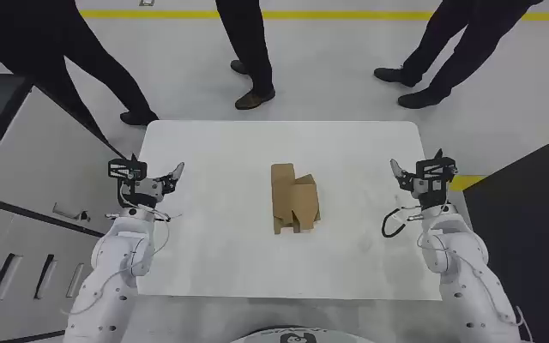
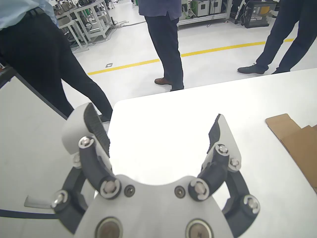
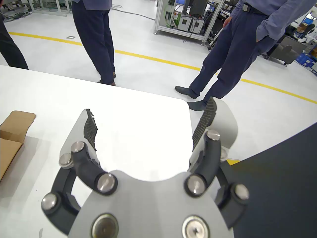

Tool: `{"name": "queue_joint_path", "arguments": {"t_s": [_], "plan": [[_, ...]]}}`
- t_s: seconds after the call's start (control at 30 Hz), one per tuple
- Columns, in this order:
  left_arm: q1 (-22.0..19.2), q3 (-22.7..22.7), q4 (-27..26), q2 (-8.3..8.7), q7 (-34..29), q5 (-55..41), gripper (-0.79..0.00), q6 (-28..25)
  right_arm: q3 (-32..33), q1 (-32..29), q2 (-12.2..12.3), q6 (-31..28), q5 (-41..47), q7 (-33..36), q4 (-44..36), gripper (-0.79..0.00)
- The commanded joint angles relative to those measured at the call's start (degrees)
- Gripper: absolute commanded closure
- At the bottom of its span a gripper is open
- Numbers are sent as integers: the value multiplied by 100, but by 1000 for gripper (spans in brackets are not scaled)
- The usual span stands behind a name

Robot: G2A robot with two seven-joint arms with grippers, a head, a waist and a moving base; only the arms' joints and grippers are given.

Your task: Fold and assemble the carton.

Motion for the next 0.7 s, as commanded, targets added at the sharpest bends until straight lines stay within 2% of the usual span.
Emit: {"name": "queue_joint_path", "arguments": {"t_s": [0.0, 0.2, 0.5, 0.67], "plan": [[0, 0, 0, 0, 0, 0, -784, 0, 0, 0, 0, 0, 0, 0, 0, -785], [-3, 4, -16, -1, -4, -14, -785, -32, 0, 0, 0, 0, 0, 0, 0, -785], [541, 196, -592, 36, -14, 380, -785, -1052, 0, 0, 0, 0, 0, 0, 0, -785], [563, 208, -675, 42, 1, 508, -785, -1094, 0, 0, 0, 0, 0, 0, 0, -785]]}}
